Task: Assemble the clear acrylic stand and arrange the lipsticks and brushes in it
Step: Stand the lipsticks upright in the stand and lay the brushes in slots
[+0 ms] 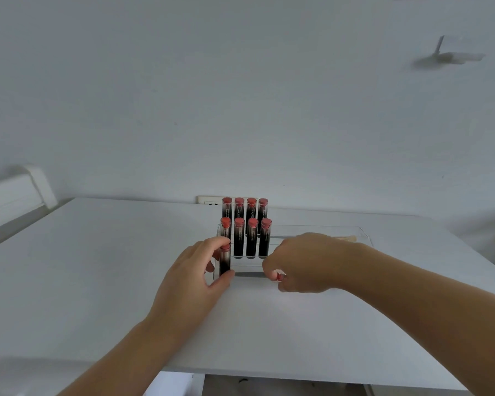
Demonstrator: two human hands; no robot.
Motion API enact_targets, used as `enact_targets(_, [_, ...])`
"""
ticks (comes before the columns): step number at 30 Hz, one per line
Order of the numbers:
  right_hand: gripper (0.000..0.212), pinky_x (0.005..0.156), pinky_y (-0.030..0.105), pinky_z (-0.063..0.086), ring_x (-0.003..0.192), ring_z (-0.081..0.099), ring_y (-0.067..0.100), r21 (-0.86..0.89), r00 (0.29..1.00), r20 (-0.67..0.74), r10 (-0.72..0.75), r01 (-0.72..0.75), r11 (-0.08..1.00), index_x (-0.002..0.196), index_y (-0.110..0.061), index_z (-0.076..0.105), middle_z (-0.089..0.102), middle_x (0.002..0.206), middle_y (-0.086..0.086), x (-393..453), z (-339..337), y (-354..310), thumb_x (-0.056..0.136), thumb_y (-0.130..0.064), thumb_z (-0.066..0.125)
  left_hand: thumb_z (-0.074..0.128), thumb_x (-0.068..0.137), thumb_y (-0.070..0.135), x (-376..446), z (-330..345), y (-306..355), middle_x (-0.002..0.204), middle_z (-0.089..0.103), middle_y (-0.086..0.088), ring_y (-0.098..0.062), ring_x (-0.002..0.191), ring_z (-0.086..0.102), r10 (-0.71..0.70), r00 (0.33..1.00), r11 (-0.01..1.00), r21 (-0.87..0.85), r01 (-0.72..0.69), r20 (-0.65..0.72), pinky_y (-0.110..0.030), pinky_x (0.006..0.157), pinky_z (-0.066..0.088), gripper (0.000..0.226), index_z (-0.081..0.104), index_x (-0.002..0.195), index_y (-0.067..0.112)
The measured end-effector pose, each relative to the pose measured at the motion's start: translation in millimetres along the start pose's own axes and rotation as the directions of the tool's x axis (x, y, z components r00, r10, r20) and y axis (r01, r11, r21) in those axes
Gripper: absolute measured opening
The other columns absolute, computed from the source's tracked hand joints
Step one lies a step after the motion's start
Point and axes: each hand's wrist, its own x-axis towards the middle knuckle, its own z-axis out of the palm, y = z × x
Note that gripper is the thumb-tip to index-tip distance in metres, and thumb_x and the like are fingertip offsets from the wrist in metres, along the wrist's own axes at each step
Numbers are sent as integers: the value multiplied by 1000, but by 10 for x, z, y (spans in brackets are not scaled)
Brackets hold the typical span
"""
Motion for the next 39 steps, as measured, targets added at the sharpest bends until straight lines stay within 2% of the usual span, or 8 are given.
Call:
enact_targets(6, [21, 75, 33, 42, 98, 55, 18, -2, 1000, 21, -12, 12, 1000, 117, -38, 60, 50, 96, -10, -94, 4, 106, 96, -34, 56, 77, 86, 25, -6, 5, -10, 98, 54, 31, -3, 95, 52, 6, 1000, 1000, 9, -6, 1, -12, 73, 39, 52, 54, 130, 38])
enact_targets(12, [20, 58, 22, 27, 85, 42, 10, -31, 997, -63, -55, 53, 998, 116, -37, 61, 43, 96, -16, -188, 75, 190, 97, -35, 55, 78, 85, 24, -9, 4, -10, 93, 53, 32, -1, 90, 52, 9, 1000, 1000, 22, -9, -7, -13, 71, 38, 53, 53, 129, 38])
enact_targets(18, [19, 71, 29, 43, 93, 54, 13, -35, 987, -144, -68, 64, 997, 115, -34, 59, 54, 107, -14, -292, 61, 177, 97, -37, 57, 76, 86, 27, -16, 2, 3, 95, 53, 30, -1, 91, 52, -3, 1000, 1000, 30, 3, -1, -13, 70, 38, 53, 52, 132, 37])
enact_targets(23, [9, 68, 26, 38, 86, 52, 9, 78, 971, -239, -6, 25, 997, 106, -33, 60, 56, 100, -17, -356, 22, 225, 98, -29, 56, 76, 87, 26, -15, -6, 7, 95, 54, 28, -2, 90, 52, -11, 1000, 1000, 21, 11, 0, -14, 71, 39, 52, 53, 132, 36])
enact_targets(26, [10, 63, 14, 40, 82, 60, 3, 360, 913, -384, 137, 11, 933, 101, -34, 65, 63, 92, -20, -375, 15, 244, 93, -27, 66, 76, 86, 26, -21, -8, 11, 93, 53, 28, -2, 92, 52, -13, 1000, 1000, 22, 13, -13, -13, 70, 39, 51, 54, 131, 36])
enact_targets(30, [22, 70, 12, 51, 77, 66, -1, 707, 800, -499, 335, 152, 690, 95, -42, 70, 70, 87, -25, -310, 37, 98, 87, -22, 77, 77, 86, 26, -14, -6, 11, 90, 54, 27, 0, 93, 53, -20, 999, 999, 26, 21, -26, -11, 69, 38, 49, 55, 129, 35])
enact_targets(34, [21, 74, 29, 60, 79, 70, 3, 758, 769, -520, 373, 215, 616, 95, -44, 70, 75, 89, -14, -126, 119, -104, 86, -26, 77, 78, 85, 29, -5, -8, 13, 93, 57, 25, -2, 91, 56, -30, 999, 1000, 2, 30, -42, -14, 70, 41, 51, 55, 129, 38])
enact_targets(39, [16, 71, 13, 53, 79, 69, -4, 718, 682, -606, 410, 246, 651, 101, -29, 76, 75, 87, -16, 97, 188, -289, 87, -22, 76, 78, 86, 24, 9, -13, 37, 99, 60, 25, -1, 91, 57, -30, 996, 999, -18, 28, -89, -9, 71, 40, 50, 57, 130, 35])
